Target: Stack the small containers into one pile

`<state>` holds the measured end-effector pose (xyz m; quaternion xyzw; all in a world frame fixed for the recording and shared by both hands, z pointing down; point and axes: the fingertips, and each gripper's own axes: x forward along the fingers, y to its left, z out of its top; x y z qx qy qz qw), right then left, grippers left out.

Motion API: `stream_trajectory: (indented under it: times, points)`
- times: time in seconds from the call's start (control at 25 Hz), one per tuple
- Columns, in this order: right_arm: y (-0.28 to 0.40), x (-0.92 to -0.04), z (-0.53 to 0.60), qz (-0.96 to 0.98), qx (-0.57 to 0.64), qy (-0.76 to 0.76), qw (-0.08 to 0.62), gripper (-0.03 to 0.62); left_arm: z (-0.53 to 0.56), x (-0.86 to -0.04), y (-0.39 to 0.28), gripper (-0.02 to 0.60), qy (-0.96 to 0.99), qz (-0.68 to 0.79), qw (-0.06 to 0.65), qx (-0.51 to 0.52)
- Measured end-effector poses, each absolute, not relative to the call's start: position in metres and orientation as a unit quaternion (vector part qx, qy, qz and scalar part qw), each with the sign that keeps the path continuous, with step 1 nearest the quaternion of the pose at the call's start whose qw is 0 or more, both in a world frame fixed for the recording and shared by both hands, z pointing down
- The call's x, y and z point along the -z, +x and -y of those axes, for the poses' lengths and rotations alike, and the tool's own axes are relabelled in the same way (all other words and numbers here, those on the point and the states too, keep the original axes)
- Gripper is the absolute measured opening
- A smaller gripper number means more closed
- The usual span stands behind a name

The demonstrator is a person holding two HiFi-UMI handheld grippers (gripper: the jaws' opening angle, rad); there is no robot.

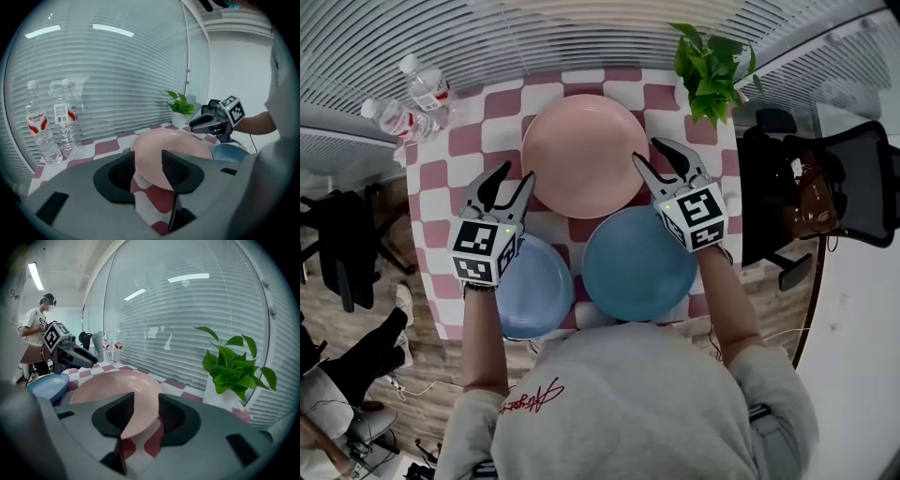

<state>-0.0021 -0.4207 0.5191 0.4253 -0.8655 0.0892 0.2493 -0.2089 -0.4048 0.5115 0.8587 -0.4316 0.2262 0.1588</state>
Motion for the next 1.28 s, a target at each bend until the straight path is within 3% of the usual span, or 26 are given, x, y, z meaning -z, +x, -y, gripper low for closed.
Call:
stream_trajectory:
  times: [0.72, 1.2, 1.28]
  points:
    - [0.014, -0.565, 0.432, 0.828, -0.150, 0.419, 0.341, 0.155, 0.411, -0.561, -0.213, 0.176, 0.827, 0.416, 0.203, -0.319]
    - [0.014, -0.572, 0.434, 0.827, -0.222, 0.411, 0.312, 0.152, 0.414, -0.575, -0.208, 0.149, 0.818, 0.407, 0.242, -0.327]
    - [0.012, -0.573, 0.434, 0.828, -0.232, 0.407, 0.308, 0.127, 0.414, -0.576, -0.208, 0.147, 0.814, 0.410, 0.252, -0.325]
